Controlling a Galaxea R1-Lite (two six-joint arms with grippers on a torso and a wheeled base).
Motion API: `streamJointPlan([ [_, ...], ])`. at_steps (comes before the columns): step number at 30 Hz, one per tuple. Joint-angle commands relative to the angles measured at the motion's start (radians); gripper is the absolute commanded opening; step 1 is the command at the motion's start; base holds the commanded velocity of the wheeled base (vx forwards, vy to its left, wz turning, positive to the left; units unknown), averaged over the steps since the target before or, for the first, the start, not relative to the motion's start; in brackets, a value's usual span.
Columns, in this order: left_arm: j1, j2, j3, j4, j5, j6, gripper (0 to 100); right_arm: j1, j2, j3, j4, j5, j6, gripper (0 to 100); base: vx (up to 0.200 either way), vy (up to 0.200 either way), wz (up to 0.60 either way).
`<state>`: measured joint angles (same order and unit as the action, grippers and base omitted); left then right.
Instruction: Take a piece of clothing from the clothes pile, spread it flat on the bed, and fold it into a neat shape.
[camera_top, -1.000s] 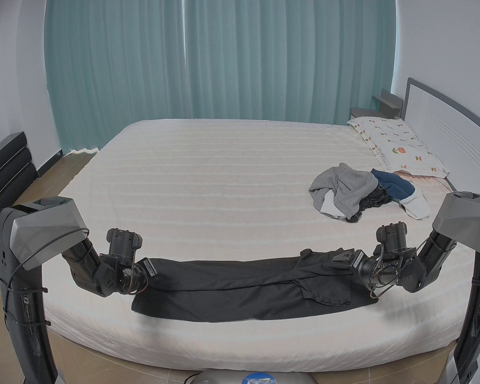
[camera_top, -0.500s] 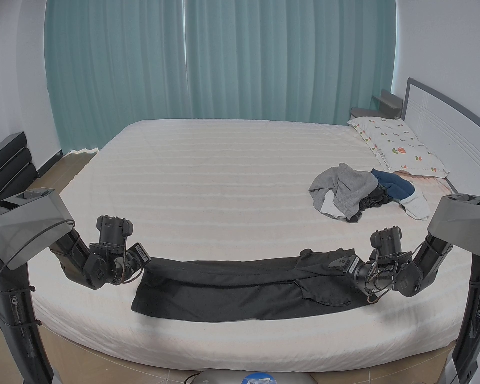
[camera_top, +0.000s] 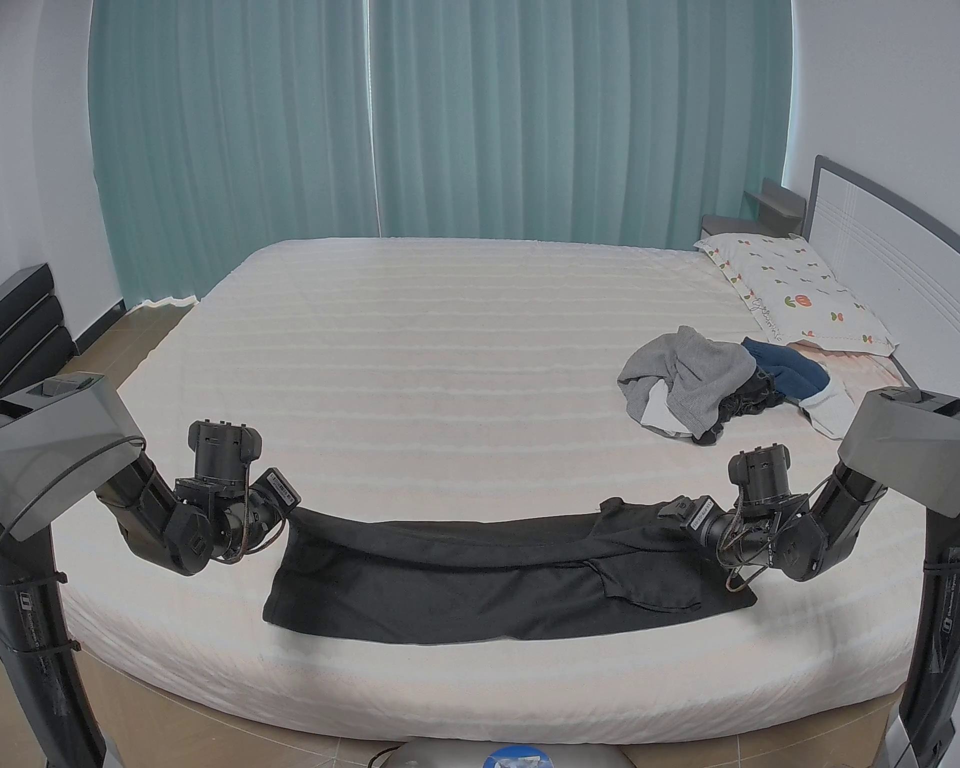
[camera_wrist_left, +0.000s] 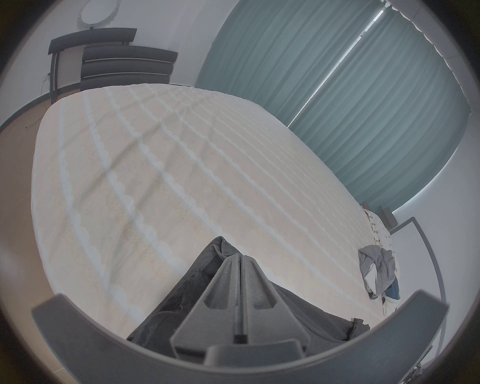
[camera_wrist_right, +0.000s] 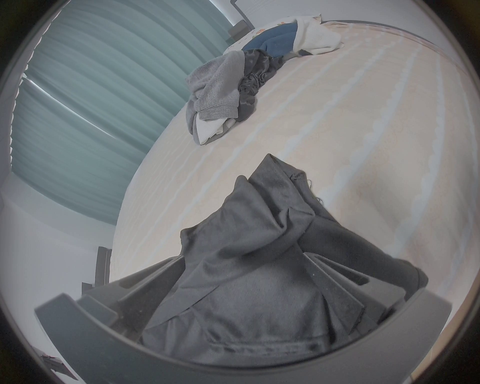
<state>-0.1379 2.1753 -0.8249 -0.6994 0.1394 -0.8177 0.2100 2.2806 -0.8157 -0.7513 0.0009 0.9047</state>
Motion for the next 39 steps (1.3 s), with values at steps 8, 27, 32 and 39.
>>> streamJointPlan([
  [8,0.0,0.004,-0.003,-0.003,0.0,-0.011,0,-0.021,0.088,-0.108,0.0,-0.033,0.003,100,0.0,0.0,0.0],
  [27,0.001,0.008,-0.01,-0.003,0.003,-0.009,0,-0.021,0.076,-0.117,-0.011,-0.068,0.005,0,0.0,0.0,0.0],
  [32,0.001,0.009,-0.011,-0.003,0.003,-0.009,0,-0.023,0.056,-0.112,-0.011,-0.067,0.005,0,0.0,0.0,0.0],
  [39,0.009,0.04,-0.063,-0.003,0.013,-0.009,0,-0.023,0.062,-0.141,-0.034,-0.064,0.042,0,0.0,0.0,0.0],
])
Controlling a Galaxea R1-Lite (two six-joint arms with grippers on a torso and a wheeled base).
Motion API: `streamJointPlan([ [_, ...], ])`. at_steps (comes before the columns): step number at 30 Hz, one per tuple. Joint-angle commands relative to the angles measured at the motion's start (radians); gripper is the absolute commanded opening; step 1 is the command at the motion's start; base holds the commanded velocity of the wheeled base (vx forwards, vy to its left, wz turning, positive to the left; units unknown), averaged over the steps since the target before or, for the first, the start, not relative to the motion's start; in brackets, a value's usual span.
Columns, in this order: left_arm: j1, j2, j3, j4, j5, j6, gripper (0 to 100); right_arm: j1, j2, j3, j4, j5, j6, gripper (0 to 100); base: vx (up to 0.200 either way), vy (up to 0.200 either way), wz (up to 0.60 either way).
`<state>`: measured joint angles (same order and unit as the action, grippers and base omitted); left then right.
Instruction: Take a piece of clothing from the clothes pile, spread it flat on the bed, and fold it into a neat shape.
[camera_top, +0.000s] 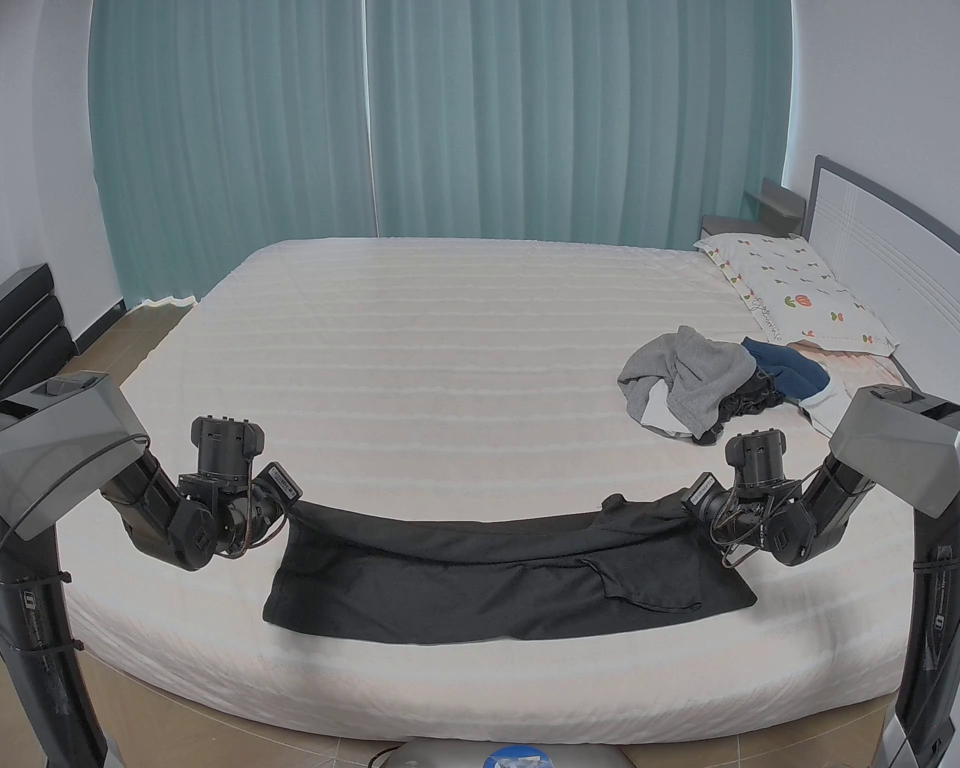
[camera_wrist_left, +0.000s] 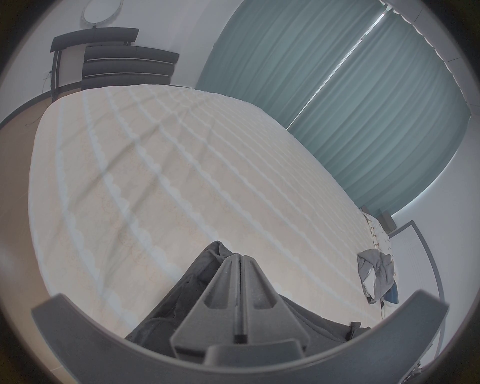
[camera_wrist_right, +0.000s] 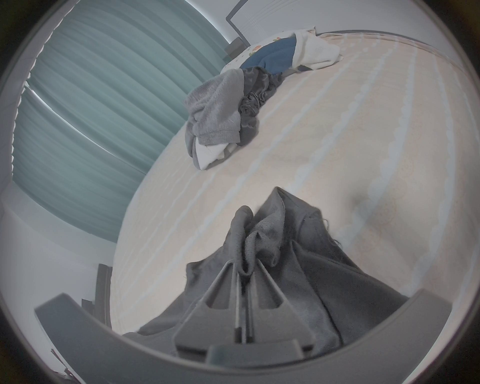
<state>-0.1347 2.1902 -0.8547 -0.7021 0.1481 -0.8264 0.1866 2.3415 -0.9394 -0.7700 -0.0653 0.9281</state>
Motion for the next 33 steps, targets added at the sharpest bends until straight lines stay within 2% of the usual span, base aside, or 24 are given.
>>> streamJointPlan([
  [1,0.012,0.036,-0.061,-0.002,0.005,-0.007,0,0.001,0.007,-0.035,-0.037,0.001,0.034,0,0.0,0.0,0.0],
  [4,0.027,0.045,-0.107,-0.023,0.005,-0.071,0,-0.007,0.021,-0.059,-0.107,-0.004,0.067,0,0.0,0.0,0.0],
  [5,0.04,0.051,-0.126,-0.063,0.008,-0.132,0,-0.022,0.027,-0.059,-0.189,-0.004,0.09,0,0.0,0.0,0.0],
  [6,0.046,0.057,-0.129,-0.088,0.005,-0.155,0,-0.029,0.029,-0.056,-0.232,-0.004,0.094,0,0.0,0.0,0.0],
  [9,0.063,0.082,-0.116,-0.188,0.005,-0.168,0,-0.044,0.041,-0.033,-0.325,-0.002,0.092,0,0.0,0.0,0.0],
  [12,0.064,0.092,-0.083,-0.221,0.004,-0.157,0,-0.044,0.047,0.002,-0.327,0.001,0.084,0,0.0,0.0,0.0],
  [15,0.063,0.092,-0.05,-0.223,-0.001,-0.115,0,-0.041,0.047,0.037,-0.327,0.002,0.057,0,0.0,0.0,0.0],
  [19,0.061,0.112,0.049,-0.227,-0.012,0.072,0,-0.039,0.055,0.143,-0.333,0.016,-0.091,0,0.0,0.0,0.0],
  [22,0.058,0.138,0.082,-0.235,-0.013,0.154,0,-0.036,0.07,0.165,-0.338,0.018,-0.129,0,0.0,0.0,0.0],
  [33,0.041,0.137,0.141,-0.235,-0.013,0.22,0,-0.035,0.096,0.175,-0.325,0.018,-0.173,0,0.0,0.0,0.0],
])
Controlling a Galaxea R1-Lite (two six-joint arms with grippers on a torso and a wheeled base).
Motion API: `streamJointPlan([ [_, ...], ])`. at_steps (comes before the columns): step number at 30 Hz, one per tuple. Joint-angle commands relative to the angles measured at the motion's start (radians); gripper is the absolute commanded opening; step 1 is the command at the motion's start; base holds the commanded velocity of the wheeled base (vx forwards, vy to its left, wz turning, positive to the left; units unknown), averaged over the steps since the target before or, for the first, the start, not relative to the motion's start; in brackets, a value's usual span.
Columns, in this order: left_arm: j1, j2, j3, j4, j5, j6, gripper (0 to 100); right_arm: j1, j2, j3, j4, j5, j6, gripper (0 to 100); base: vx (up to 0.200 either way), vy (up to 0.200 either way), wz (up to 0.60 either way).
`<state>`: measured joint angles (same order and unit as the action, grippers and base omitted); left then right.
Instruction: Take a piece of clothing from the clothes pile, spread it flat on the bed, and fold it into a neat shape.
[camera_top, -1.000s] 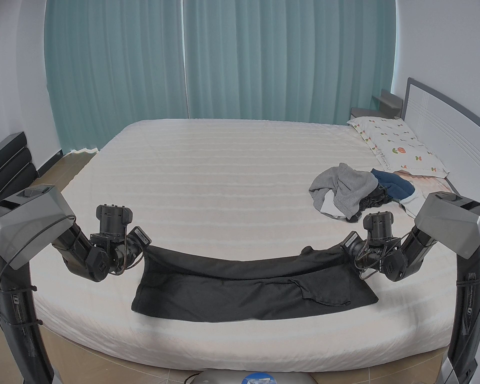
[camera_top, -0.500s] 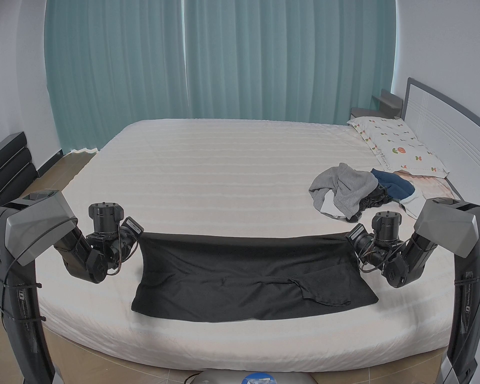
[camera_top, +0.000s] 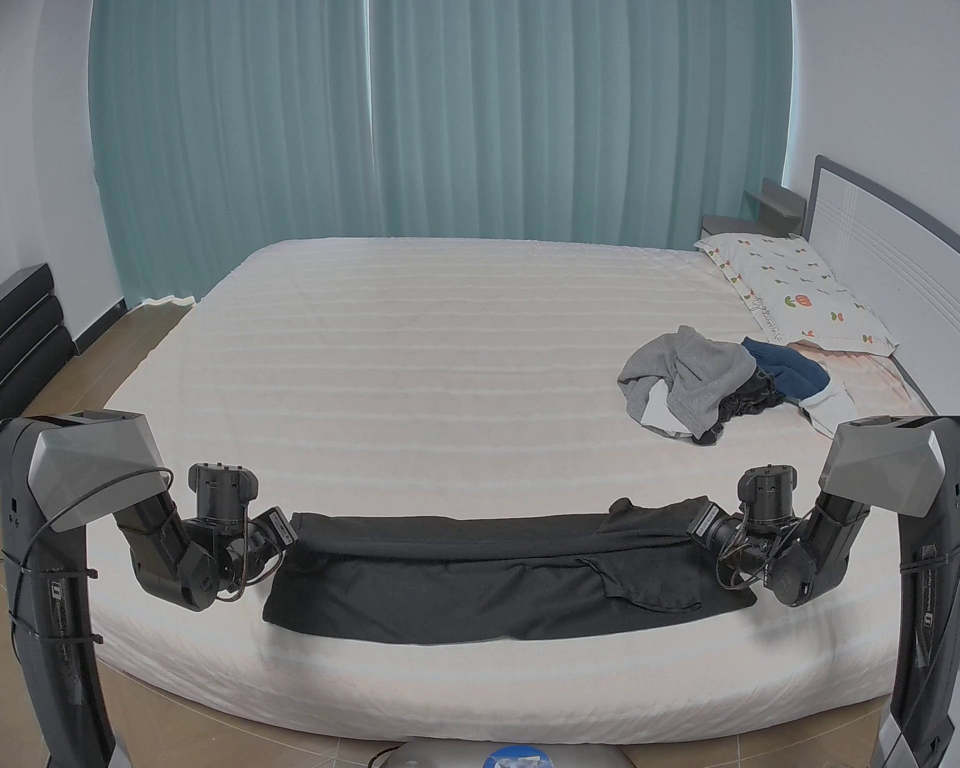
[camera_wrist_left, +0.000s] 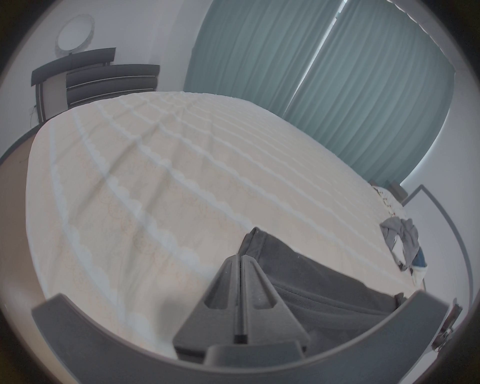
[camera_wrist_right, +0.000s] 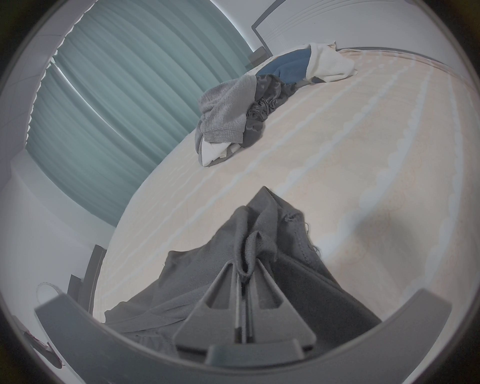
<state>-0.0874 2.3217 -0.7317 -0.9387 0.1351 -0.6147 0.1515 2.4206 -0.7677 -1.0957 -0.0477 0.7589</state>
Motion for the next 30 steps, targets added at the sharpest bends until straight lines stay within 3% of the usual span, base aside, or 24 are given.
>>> streamJointPlan([
  [1,-0.011,0.007,0.028,0.001,0.0,0.026,0,0.002,0.025,0.004,0.0,0.0,-0.006,0,0.0,0.0,0.0],
  [13,-0.028,0.007,0.063,0.009,0.001,0.069,0,0.002,0.029,-0.001,0.002,0.0,-0.013,0,0.0,0.0,0.0],
  [14,-0.028,0.007,0.064,0.008,0.001,0.069,100,0.002,0.029,-0.002,0.002,0.0,-0.013,100,0.0,0.0,0.0],
  [24,-0.031,-0.05,0.087,0.024,0.0,0.069,100,-0.038,-0.13,0.022,0.016,0.037,-0.009,100,0.0,0.0,0.0],
  [30,-0.028,-0.079,0.058,0.044,-0.014,0.016,100,-0.07,-0.149,-0.012,0.037,0.107,0.013,100,0.0,0.0,0.0],
])
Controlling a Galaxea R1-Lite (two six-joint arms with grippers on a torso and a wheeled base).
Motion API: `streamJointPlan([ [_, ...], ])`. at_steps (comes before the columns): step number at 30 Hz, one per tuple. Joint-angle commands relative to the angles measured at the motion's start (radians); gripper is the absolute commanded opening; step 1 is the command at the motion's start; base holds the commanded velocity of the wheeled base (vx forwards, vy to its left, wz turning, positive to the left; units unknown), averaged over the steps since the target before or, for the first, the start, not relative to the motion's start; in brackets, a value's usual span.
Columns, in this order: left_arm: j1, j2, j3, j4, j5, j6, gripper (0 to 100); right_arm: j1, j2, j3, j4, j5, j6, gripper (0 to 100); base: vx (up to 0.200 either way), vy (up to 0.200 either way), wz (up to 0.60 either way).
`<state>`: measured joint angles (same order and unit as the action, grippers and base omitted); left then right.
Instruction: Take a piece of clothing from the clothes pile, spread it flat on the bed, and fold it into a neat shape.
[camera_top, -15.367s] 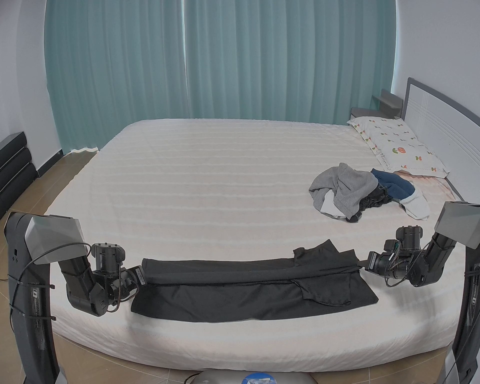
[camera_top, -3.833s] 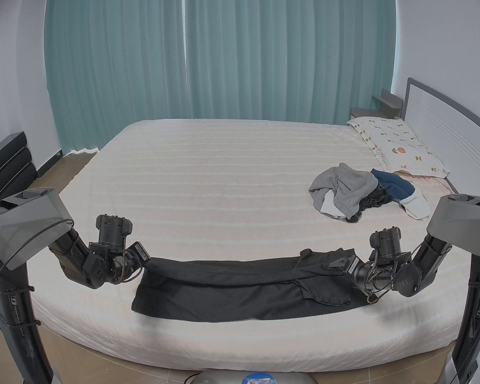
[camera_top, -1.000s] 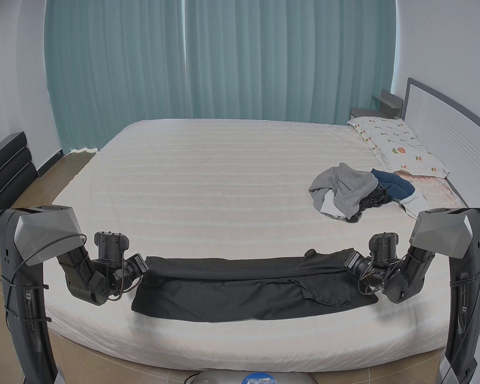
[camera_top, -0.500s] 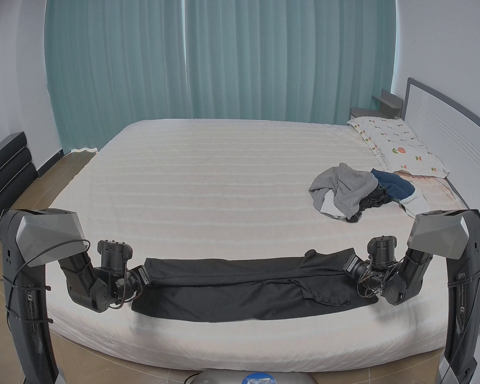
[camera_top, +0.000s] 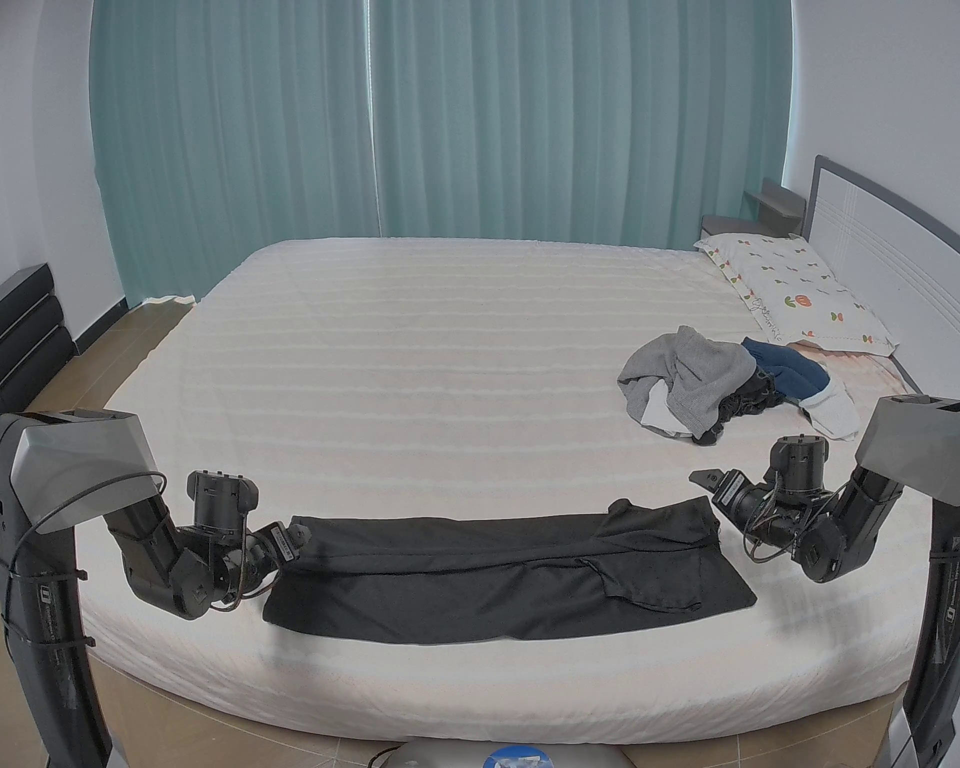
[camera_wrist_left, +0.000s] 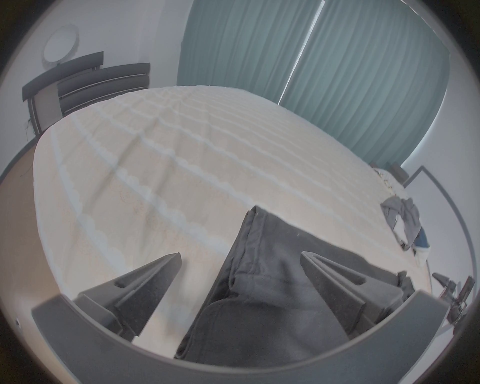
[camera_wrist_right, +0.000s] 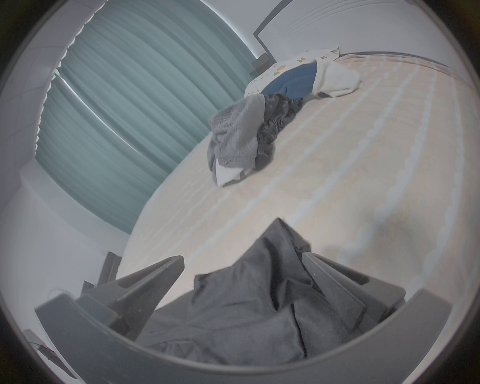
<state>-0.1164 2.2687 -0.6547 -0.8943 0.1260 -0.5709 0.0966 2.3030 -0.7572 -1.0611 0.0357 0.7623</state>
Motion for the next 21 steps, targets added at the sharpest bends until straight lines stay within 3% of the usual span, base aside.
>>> streamJointPlan([
  [1,0.001,-0.025,-0.026,0.001,-0.006,-0.043,100,-0.017,-0.027,-0.028,0.004,0.035,0.014,100,0.0,0.0,0.0],
  [8,0.007,-0.017,-0.075,0.005,-0.078,-0.178,100,-0.005,0.058,-0.09,0.012,0.13,0.026,100,0.0,0.0,0.0],
  [14,0.014,0.012,-0.095,0.005,-0.104,-0.205,100,-0.001,0.124,-0.148,0.018,0.136,0.02,100,0.0,0.0,0.0],
  [21,0.021,0.022,-0.099,0.003,-0.104,-0.207,100,-0.003,0.153,-0.231,0.124,0.135,0.018,100,0.0,0.0,0.0],
])
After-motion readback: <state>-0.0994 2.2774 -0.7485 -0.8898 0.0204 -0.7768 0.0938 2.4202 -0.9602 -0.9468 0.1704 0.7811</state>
